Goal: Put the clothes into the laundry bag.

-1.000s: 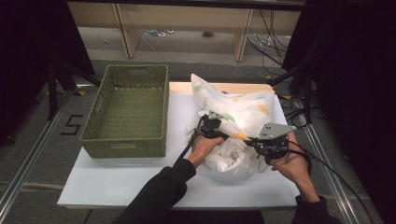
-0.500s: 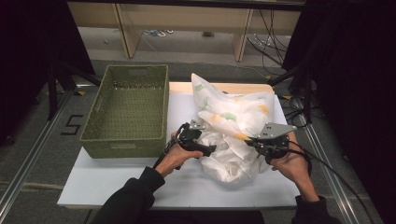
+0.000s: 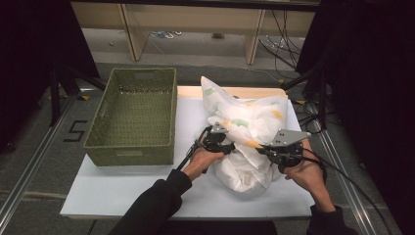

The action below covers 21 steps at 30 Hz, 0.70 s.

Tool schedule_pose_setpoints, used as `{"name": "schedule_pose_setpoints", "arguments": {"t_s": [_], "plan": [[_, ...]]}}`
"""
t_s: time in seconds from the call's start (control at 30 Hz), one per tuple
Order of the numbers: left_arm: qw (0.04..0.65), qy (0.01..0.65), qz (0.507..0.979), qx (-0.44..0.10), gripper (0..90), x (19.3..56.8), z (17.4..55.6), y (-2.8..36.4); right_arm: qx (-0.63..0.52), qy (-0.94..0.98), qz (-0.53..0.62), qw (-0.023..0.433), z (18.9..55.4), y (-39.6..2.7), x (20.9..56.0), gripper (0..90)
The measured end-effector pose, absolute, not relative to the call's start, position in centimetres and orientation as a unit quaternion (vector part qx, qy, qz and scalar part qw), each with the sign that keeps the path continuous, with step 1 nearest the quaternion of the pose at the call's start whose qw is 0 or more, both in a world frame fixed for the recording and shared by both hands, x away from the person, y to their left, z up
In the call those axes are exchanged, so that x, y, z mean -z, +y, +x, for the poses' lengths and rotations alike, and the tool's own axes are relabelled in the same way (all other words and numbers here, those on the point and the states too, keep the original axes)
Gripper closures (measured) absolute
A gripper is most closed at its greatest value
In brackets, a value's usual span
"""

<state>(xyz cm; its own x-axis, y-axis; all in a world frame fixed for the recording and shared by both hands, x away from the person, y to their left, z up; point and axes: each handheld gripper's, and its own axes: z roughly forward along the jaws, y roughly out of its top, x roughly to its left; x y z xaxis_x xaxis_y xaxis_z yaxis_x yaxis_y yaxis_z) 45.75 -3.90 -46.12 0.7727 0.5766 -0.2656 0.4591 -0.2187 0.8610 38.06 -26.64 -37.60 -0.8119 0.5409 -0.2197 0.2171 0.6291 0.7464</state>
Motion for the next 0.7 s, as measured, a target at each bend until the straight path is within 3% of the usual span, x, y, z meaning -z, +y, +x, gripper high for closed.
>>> {"name": "schedule_pose_setpoints", "arguments": {"t_s": [0.17, 0.33, 0.47, 0.63, 0.7], "plan": [[0.548, 0.322, 0.769, -0.067, 78.6, 44.8, 45.9, -5.7, -0.377, 0.876, 0.208, 0.218, 37.6, -26.5, 37.1, 89.9], [0.517, 0.347, 0.777, -0.093, 74.3, 47.0, 47.7, -5.7, -0.362, 0.882, 0.212, 0.215, 38.0, -26.7, 38.0, 89.9], [0.501, 0.353, 0.785, -0.087, 54.5, 46.4, 47.1, -4.2, -0.358, 0.883, 0.222, 0.207, 38.3, -26.9, 38.6, 89.9], [0.431, 0.358, 0.809, -0.178, 22.1, 45.0, 45.4, -1.3, -0.36, 0.88, 0.226, 0.209, 38.3, -27.1, 38.5, 89.9], [0.418, 0.364, 0.812, -0.182, 14.8, 45.3, 45.6, -0.5, -0.359, 0.882, 0.221, 0.21, 38.3, -27.0, 38.5, 89.9]]}}
